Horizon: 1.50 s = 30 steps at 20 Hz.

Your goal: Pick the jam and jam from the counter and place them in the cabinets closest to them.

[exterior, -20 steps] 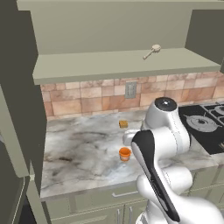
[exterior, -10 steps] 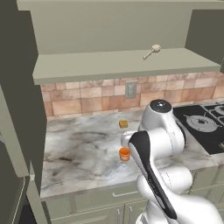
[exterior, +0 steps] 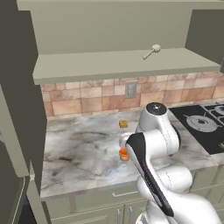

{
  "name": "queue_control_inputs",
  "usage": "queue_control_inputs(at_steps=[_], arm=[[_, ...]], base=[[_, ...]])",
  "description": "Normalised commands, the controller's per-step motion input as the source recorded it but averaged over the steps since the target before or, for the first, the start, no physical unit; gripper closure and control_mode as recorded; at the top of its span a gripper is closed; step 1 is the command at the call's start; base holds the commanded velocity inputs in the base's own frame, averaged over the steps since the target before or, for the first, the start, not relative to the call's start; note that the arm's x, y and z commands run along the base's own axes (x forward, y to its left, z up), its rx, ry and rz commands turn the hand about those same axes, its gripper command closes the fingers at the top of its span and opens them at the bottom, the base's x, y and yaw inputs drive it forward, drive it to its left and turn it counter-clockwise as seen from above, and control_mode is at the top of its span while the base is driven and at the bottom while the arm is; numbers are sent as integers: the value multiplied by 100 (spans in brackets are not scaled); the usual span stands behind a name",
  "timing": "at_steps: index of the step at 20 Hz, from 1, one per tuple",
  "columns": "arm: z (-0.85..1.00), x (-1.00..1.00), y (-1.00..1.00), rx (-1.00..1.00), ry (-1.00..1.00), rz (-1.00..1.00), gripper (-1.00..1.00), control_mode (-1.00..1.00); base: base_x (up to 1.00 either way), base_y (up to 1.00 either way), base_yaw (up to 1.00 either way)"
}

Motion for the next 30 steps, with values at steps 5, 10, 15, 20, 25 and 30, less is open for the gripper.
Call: queue_control_inputs(at_steps=[5,10,15,20,25,30], arm=[[-22,19,0,0,-2,0,-100,-100],[-21,21,0,0,-2,0,-100,-100],[-21,22,0,0,-1,0,-100,-100],[-19,25,4,0,0,0,-100,-100],[-18,29,6,0,0,0,-100,-100],[-17,27,7,0,0,0,-100,-100]], base=[[0,0,0],[0,0,0],[0,0,0],[0,0,0],[0,0,0],[0,0,0]])
